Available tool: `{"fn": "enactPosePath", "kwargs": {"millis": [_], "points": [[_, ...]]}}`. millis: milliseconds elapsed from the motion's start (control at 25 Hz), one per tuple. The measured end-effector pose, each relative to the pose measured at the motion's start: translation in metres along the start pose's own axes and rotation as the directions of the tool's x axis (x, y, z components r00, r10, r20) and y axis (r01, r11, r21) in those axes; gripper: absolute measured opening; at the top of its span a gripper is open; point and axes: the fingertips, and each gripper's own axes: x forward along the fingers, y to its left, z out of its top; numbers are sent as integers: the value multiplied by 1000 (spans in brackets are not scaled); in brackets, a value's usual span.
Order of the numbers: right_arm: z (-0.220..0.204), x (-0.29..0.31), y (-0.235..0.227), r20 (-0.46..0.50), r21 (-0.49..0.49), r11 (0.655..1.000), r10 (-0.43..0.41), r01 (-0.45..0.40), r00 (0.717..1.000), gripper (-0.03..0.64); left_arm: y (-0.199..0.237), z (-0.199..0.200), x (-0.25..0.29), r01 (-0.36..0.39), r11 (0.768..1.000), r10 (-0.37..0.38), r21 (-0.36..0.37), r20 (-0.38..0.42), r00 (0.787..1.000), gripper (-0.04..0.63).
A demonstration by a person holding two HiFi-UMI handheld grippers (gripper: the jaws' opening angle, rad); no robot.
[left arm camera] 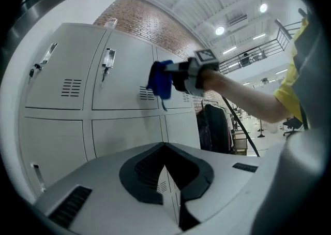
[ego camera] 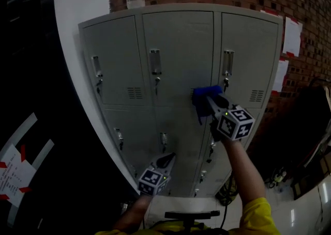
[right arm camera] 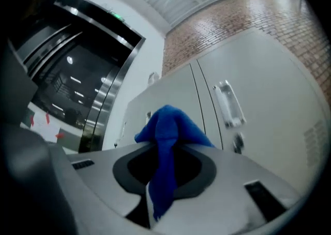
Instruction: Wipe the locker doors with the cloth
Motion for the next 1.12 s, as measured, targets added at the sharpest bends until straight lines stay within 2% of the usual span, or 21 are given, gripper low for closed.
{"fn": "enactPosePath", "kwargs": {"millis": [80, 160, 240, 360, 560, 640, 720, 800, 960, 1040, 1120], "points": [[75, 36, -15, 70, -27, 999, -34, 36, 997, 67, 6, 3, -1, 9, 1000, -8, 30, -16, 1000, -2], [140, 64, -27, 122, -44, 996, -69, 75, 990, 67, 15, 2, -2, 22, 1000, -22, 19, -8, 1000, -2], [190, 83, -32, 155, -6, 998, -55, 57, 986, 67, 23, 2, -2, 32, 999, -32, -9, 23, 999, -2], [229, 109, -45, 127, -48, 994, -96, 103, 987, 67, 31, 9, -5, 36, 999, -34, -36, 57, 998, -2], [249, 126, -54, 116, -75, 990, -113, 122, 987, 67, 43, 5, -3, 39, 998, -36, -42, 57, 998, -2], [231, 123, -52, 109, -117, 981, -142, 154, 984, 67, 42, -1, 0, 46, 998, -44, -49, 49, 998, -2], [186, 116, -48, 55, -156, 973, -165, 171, 985, 67, 39, -8, 4, 59, 997, -57, -53, 38, 998, -2], [121, 103, -49, 0, -144, 972, -186, 184, 983, 67, 36, -8, 8, 69, 997, -68, -44, 20, 997, -2], [-47, 58, -56, -89, -23, 971, -239, 238, 967, 66, 29, -4, 18, 104, 994, -104, -19, 17, 994, -2], [-113, 38, -56, -129, -32, 958, -287, 285, 949, 66, 26, -2, 21, 123, 992, -122, -31, 33, 992, -2], [-142, 32, -55, -171, -98, 945, -326, 314, 930, 66, 26, -4, 23, 130, 991, -128, -40, 35, 991, -2]]}}
